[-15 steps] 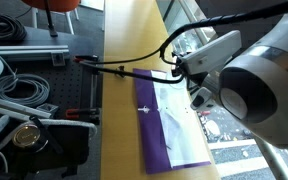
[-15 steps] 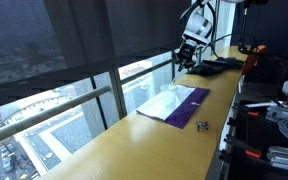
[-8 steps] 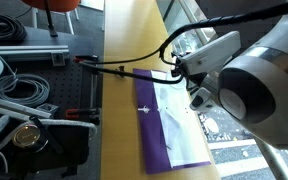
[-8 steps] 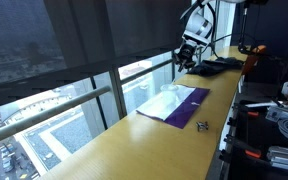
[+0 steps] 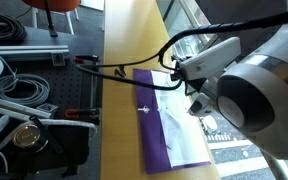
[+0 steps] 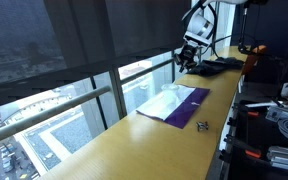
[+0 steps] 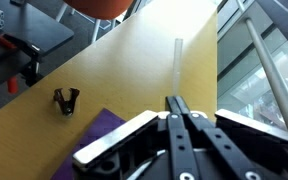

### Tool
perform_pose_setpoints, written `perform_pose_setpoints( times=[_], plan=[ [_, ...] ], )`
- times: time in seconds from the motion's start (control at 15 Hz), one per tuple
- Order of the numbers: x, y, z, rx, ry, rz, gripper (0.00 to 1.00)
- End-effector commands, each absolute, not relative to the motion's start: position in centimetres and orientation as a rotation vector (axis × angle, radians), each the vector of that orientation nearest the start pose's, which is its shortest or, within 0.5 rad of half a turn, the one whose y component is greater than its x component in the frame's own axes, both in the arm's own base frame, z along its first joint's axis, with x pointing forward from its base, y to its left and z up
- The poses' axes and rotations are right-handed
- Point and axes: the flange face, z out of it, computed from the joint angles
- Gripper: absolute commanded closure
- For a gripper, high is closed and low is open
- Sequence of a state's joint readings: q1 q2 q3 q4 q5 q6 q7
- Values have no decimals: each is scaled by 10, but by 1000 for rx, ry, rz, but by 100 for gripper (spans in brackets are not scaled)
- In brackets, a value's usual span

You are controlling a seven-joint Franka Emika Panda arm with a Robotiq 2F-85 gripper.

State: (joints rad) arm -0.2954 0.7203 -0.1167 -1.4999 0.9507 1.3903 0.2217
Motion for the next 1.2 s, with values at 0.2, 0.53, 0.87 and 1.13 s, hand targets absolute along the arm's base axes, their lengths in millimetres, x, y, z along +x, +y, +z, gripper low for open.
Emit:
perform_pose_setpoints(
  times=[0.2,0.53,0.87,1.13],
  plan=[
    [638,-157,249,-1821,913,775,51],
    [649,-165,261,-1817,898,720,15],
    [647,-143,254,-1846,852,744,0],
    [643,-114,241,-1868,821,806,0]
  ],
)
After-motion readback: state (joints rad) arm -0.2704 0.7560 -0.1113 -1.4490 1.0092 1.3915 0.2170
